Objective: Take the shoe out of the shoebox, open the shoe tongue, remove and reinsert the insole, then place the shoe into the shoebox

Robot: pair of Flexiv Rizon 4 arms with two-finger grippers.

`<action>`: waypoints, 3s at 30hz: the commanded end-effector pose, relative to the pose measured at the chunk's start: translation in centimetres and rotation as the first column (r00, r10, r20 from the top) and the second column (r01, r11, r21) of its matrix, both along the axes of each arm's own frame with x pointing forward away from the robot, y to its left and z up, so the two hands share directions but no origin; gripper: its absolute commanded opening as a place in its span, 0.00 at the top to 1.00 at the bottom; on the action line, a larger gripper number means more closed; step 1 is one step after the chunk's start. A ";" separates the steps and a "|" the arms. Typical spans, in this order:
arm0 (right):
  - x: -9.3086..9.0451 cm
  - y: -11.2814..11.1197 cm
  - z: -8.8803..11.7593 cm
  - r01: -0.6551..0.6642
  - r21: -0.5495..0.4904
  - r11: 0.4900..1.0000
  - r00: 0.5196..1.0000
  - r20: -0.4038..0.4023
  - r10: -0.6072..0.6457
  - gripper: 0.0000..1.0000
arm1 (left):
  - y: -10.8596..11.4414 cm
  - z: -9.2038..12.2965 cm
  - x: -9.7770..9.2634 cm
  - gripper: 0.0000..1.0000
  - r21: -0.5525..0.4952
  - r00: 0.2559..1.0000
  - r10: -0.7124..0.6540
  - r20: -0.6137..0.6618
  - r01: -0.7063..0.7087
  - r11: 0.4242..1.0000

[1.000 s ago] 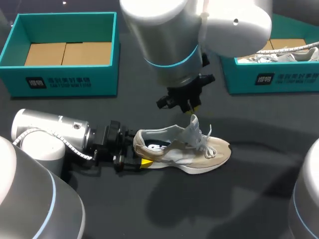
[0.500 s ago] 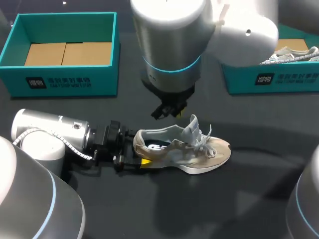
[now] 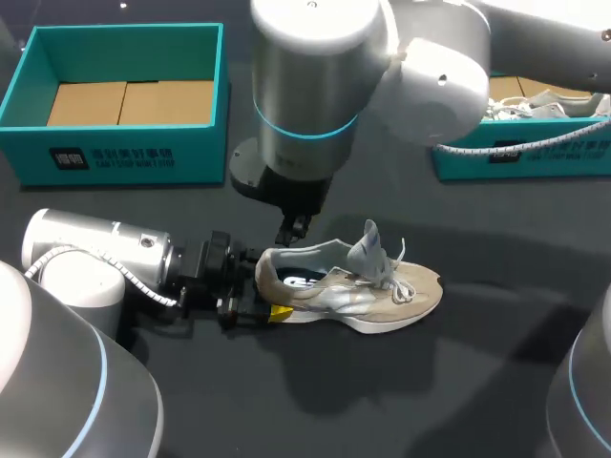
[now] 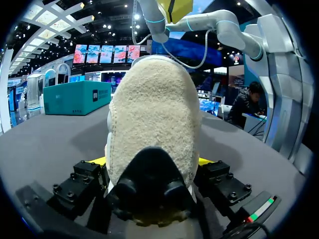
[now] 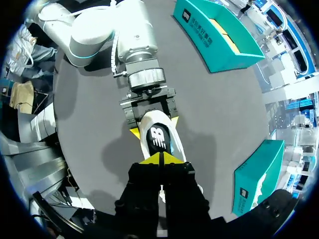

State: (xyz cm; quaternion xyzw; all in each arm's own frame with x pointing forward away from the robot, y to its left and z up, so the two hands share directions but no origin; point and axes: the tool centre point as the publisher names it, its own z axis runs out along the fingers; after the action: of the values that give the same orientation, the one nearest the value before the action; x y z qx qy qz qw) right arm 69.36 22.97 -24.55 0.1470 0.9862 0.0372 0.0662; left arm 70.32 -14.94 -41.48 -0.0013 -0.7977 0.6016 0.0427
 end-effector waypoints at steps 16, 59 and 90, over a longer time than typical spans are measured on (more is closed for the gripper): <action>0.8 -0.5 -5.0 -0.085 0.048 0.995 0.996 0.003 0.085 1.00 | 0.1 0.0 -0.1 1.00 -0.001 1.000 0.002 0.000 -0.002 1.000; 2.2 -1.8 -14.1 -0.112 0.004 0.994 0.992 0.053 0.112 1.00 | 0.1 0.0 -0.1 1.00 -0.001 1.000 0.002 0.000 -0.002 1.000; 2.3 -6.4 -15.5 0.015 -0.014 1.000 1.000 0.016 -0.014 0.64 | 0.1 0.0 -0.1 1.00 -0.001 1.000 0.002 0.000 -0.002 1.000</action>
State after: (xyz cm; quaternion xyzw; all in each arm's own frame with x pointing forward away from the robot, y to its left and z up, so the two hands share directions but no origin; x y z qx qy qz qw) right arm 71.57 16.81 -39.60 0.1531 0.9848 0.0293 0.0761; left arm 70.31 -14.94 -41.49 -0.0015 -0.7977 0.6016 0.0426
